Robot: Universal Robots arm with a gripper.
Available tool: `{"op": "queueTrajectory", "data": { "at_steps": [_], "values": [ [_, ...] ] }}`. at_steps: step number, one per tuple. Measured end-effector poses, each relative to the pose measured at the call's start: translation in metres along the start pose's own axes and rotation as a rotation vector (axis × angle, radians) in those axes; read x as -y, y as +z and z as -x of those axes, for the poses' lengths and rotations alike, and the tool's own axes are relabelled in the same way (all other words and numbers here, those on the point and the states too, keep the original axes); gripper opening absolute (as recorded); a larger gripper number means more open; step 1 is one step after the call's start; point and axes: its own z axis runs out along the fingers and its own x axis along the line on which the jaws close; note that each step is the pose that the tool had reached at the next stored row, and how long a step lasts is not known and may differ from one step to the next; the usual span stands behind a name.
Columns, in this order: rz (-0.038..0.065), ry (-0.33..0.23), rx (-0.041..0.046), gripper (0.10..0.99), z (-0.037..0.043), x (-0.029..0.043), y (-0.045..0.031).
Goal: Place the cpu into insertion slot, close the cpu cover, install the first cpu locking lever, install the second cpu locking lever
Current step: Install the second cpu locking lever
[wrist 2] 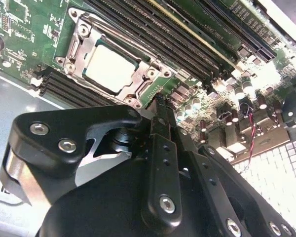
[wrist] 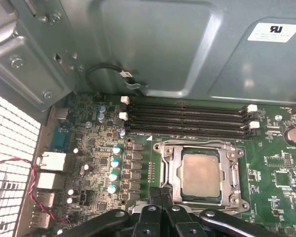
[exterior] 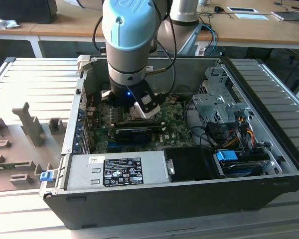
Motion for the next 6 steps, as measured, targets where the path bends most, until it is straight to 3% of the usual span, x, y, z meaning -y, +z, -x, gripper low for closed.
{"op": "queueTrajectory", "data": {
  "at_steps": [6],
  "values": [
    [0.000,0.000,0.0002,0.106,0.0001,-0.0016,-0.0042]
  ]
}}
